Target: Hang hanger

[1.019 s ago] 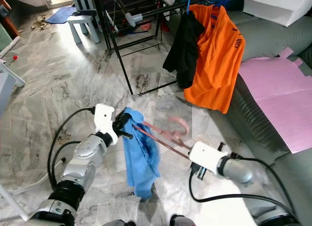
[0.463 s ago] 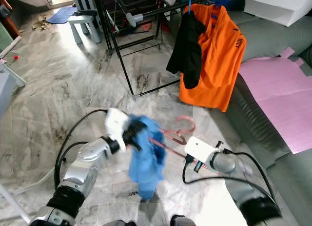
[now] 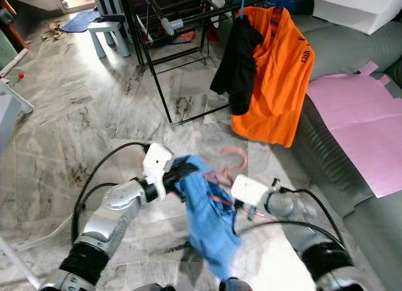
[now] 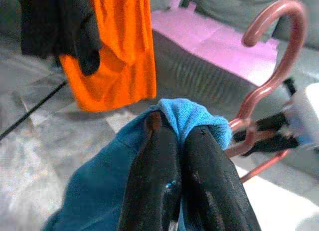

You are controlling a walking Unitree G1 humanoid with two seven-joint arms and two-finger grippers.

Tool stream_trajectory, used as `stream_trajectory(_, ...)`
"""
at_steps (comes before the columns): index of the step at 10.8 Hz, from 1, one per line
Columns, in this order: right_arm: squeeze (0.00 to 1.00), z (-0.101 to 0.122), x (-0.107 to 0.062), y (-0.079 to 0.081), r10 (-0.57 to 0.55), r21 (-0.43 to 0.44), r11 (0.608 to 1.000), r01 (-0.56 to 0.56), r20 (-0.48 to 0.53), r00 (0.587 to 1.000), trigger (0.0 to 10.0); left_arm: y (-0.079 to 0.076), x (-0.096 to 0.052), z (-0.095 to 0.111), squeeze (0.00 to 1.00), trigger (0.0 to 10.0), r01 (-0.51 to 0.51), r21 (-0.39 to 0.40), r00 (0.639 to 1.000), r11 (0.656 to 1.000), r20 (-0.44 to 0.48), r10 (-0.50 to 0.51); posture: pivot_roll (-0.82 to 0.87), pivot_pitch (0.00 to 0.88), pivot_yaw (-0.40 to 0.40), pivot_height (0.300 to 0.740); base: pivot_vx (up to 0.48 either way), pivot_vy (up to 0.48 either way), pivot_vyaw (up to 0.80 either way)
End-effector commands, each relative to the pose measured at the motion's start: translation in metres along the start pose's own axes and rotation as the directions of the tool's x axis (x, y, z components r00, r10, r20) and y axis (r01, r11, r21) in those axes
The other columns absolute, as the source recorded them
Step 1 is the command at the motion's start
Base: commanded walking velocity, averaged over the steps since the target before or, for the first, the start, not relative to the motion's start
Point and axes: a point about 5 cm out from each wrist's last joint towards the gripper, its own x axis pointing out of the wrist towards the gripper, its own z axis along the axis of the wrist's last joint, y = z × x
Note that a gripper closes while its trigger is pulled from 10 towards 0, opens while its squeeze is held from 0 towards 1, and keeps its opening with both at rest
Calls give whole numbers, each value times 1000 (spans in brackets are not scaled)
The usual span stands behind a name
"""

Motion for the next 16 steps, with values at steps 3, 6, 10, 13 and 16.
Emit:
stream_trajectory(3, 0, -44, -24, 22, 154, -86, 982, -167, -134, 979, 0, 23, -3, 16, 0, 0, -119, 57, 993, 991, 35, 117, -157, 111, 87, 740, 0, 0, 0)
stream_trajectory(6, 0, -81, -56, 22, 204, -115, 965, -237, -246, 948, 0, 22, 0, 14, 0, 0, -111, 59, 994, 992, 28, 110, -167, 112, 93, 740, 0, 0, 0)
stream_trajectory(10, 0, -97, -107, -2, 245, -92, 956, -277, -266, 932, 0, 33, -7, -2, 0, 0, -192, 65, 981, 979, -26, 194, -172, 112, 91, 740, 0, 0, 0)
stream_trajectory(13, 0, -87, -130, -31, 137, -81, 984, -156, -208, 968, 0, 47, -13, -12, 0, 0, -285, 65, 955, 956, -70, 290, -187, 111, 96, 740, 0, 0, 0)
stream_trajectory(16, 0, -70, -125, -37, 94, -67, 992, -103, -122, 988, 0, 52, -12, -13, 0, 0, -327, 51, 942, 944, -65, 330, -186, 112, 98, 740, 0, 0, 0)
